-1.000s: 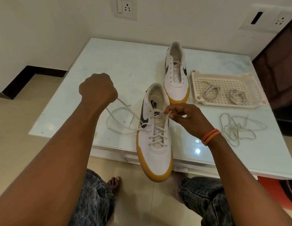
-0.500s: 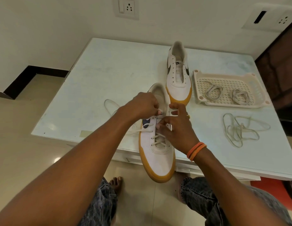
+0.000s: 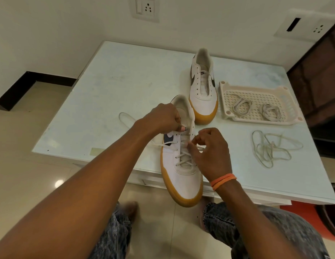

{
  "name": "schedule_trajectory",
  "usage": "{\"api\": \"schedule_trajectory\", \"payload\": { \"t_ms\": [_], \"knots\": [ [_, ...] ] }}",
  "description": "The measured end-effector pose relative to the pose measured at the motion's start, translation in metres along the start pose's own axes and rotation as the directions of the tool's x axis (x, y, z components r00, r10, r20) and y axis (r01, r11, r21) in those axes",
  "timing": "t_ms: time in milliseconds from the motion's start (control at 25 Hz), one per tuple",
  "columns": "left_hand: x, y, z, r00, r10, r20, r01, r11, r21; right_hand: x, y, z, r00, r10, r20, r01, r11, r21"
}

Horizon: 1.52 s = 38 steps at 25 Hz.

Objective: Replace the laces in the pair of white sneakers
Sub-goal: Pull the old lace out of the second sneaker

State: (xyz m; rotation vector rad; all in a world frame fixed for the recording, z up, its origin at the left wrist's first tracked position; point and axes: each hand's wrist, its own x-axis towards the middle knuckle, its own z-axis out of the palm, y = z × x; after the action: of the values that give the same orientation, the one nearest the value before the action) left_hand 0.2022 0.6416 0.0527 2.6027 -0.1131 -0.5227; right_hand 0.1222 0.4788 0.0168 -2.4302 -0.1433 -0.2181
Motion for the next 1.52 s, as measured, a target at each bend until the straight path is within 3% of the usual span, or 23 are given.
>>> {"api": "schedule_trajectory", "payload": {
  "t_ms": [160, 240, 280, 320, 360, 400, 480, 560, 720, 800, 880, 920, 1120, 1200, 1280, 1360, 1520],
  "knots": [
    [0.000, 0.003, 0.000, 1.000, -0.014, 0.005, 0.014, 1.000, -0.008, 0.004, -0.011, 0.003, 0.991, 0.009, 0.133, 0.017, 0.982, -0.191],
    [-0.001, 0.002, -0.002, 1.000, -0.015, 0.008, 0.015, 1.000, -0.017, 0.005, -0.006, -0.008, 0.979, 0.121, 0.166, -0.122, 0.993, -0.003],
    [-0.001, 0.002, -0.003, 1.000, -0.010, 0.014, 0.010, 1.000, -0.027, 0.003, -0.001, -0.019, 0.952, 0.216, 0.219, -0.268, 0.932, 0.245],
    [-0.002, 0.001, -0.004, 1.000, -0.006, 0.019, 0.006, 0.999, -0.036, -0.001, 0.004, -0.032, 0.902, 0.306, 0.305, -0.427, 0.737, 0.523],
    [-0.003, 0.001, -0.004, 1.000, -0.005, 0.023, 0.006, 0.999, -0.043, -0.005, 0.013, -0.040, 0.859, 0.371, 0.354, -0.508, 0.526, 0.682],
    [-0.003, 0.001, -0.004, 1.000, -0.005, 0.025, 0.006, 0.999, -0.044, -0.008, 0.020, -0.046, 0.832, 0.413, 0.371, -0.536, 0.428, 0.727],
    [-0.004, 0.001, -0.004, 1.000, -0.001, 0.022, 0.002, 1.000, -0.030, -0.009, 0.028, -0.045, 0.856, 0.444, 0.264, -0.511, 0.645, 0.569],
    [-0.003, 0.003, -0.004, 1.000, 0.001, 0.018, 0.000, 1.000, -0.022, -0.005, 0.023, -0.032, 0.914, 0.383, 0.136, -0.405, 0.829, 0.385],
    [-0.004, 0.003, -0.003, 1.000, 0.007, 0.013, -0.007, 1.000, -0.006, 0.003, 0.002, -0.009, 0.983, 0.104, 0.154, -0.114, 0.992, 0.057],
    [-0.005, 0.003, -0.005, 1.000, 0.003, 0.012, -0.003, 1.000, -0.018, 0.006, 0.007, -0.013, 0.972, 0.154, 0.175, -0.179, 0.974, 0.138],
    [-0.006, 0.003, -0.007, 1.000, -0.009, 0.021, 0.010, 0.999, -0.043, 0.007, 0.013, -0.032, 0.909, 0.361, 0.209, -0.417, 0.785, 0.457],
    [-0.006, 0.003, -0.007, 1.000, -0.011, 0.024, 0.012, 0.999, -0.045, 0.005, 0.017, -0.043, 0.878, 0.414, 0.239, -0.475, 0.703, 0.529],
    [-0.006, 0.005, -0.006, 1.000, -0.008, 0.017, 0.008, 1.000, -0.026, 0.005, 0.012, -0.046, 0.825, 0.359, 0.437, -0.541, 0.724, 0.428],
    [-0.006, 0.005, -0.005, 1.000, -0.014, 0.014, 0.015, 0.999, -0.034, 0.013, 0.002, -0.034, 0.832, 0.365, 0.418, -0.526, 0.759, 0.384],
    [-0.006, 0.005, -0.005, 1.000, -0.016, 0.013, 0.017, 0.999, -0.033, 0.018, 0.001, -0.022, 0.884, 0.288, 0.369, -0.413, 0.851, 0.324],
    [-0.006, 0.004, -0.006, 1.000, -0.020, 0.021, 0.021, 0.999, -0.043, 0.019, 0.003, -0.021, 0.894, 0.244, 0.375, -0.373, 0.869, 0.325],
    [-0.007, 0.005, -0.009, 0.999, -0.025, 0.036, 0.027, 0.998, -0.060, 0.019, 0.026, -0.053, 0.847, 0.454, 0.279, -0.528, 0.651, 0.545]
  ]
}}
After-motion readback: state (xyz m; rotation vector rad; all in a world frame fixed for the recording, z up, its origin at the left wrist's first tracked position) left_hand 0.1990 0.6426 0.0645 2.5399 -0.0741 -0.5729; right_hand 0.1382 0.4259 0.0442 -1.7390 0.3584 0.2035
